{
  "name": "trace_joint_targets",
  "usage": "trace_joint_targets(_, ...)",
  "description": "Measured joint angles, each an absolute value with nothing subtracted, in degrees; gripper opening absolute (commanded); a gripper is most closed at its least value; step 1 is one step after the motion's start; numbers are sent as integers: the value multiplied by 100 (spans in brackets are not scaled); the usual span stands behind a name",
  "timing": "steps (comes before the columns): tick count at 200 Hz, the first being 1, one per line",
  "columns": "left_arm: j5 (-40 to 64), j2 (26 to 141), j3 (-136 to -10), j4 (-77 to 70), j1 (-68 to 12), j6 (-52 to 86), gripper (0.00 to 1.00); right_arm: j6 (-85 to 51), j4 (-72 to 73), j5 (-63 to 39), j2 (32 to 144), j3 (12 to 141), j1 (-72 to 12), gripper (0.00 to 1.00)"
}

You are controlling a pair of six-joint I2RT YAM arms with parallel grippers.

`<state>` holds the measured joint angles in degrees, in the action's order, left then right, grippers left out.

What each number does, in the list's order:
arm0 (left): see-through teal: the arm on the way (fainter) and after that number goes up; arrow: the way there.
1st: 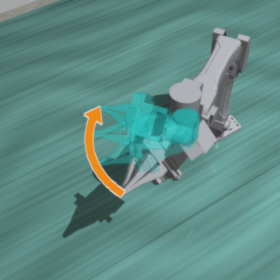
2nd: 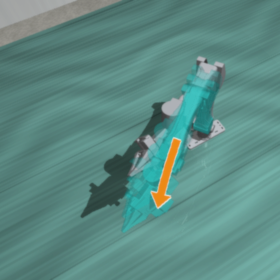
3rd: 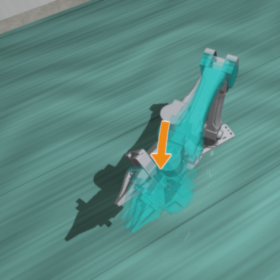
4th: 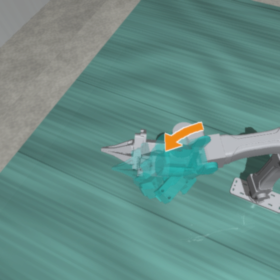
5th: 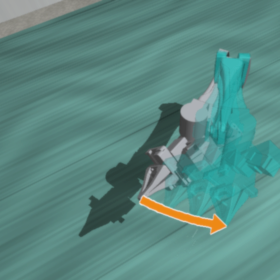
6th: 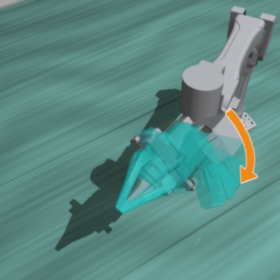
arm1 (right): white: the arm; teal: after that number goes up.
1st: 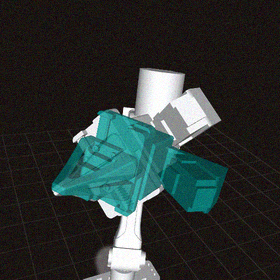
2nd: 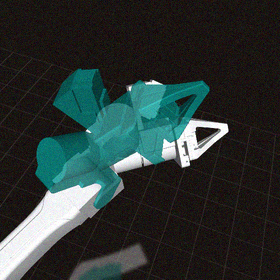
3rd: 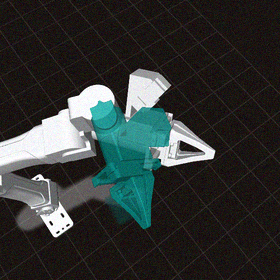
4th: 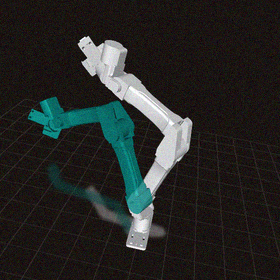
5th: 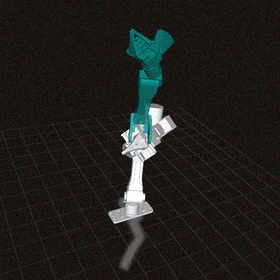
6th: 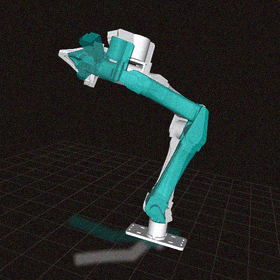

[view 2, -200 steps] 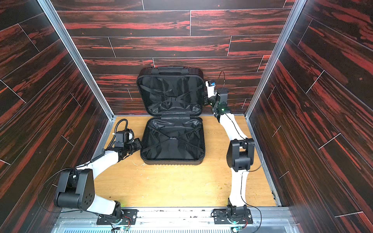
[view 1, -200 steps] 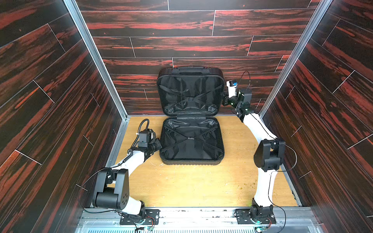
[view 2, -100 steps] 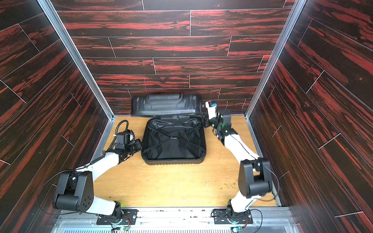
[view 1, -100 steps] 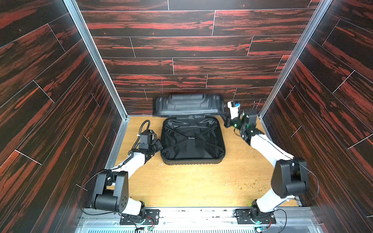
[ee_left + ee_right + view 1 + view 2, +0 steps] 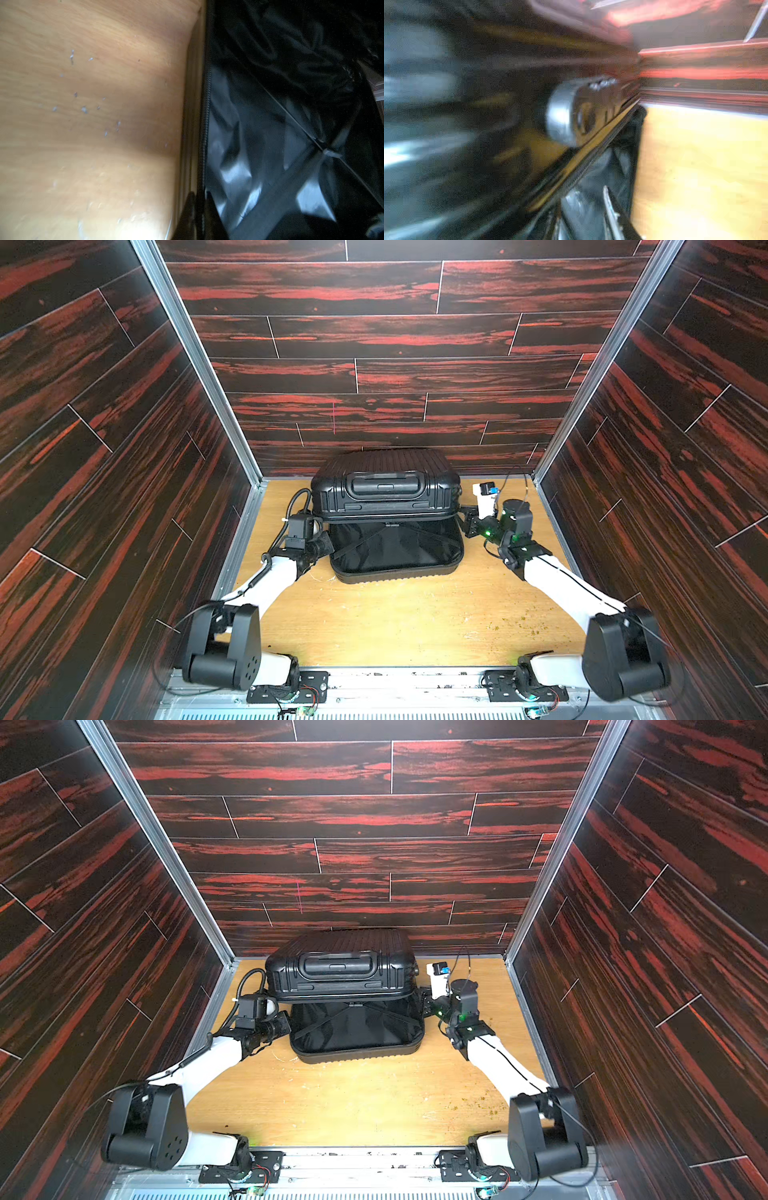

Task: Close the suitcase zippers
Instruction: Close the suitcase at the center of the board, then adjust the suitcase at the center of the board.

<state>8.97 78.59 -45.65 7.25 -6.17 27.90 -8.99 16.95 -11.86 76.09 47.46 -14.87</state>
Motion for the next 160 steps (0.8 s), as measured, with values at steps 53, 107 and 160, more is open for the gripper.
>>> trace_joint_targets(53, -75, 6764, -4799, 1839, -572, 2482, 47, -902, 1319, -314, 7185, 4578, -1492, 44)
trace_joint_targets(107, -1308, 5955, -4849, 2714, -572, 2685, 58, -945, 926, 681, 7175, 4383, -1505, 48)
trace_joint_targets(160, -1031, 5763, -5623, 3267, -939, 3205, 59, -1046, 681, 563, 7703, 4021, -1535, 55)
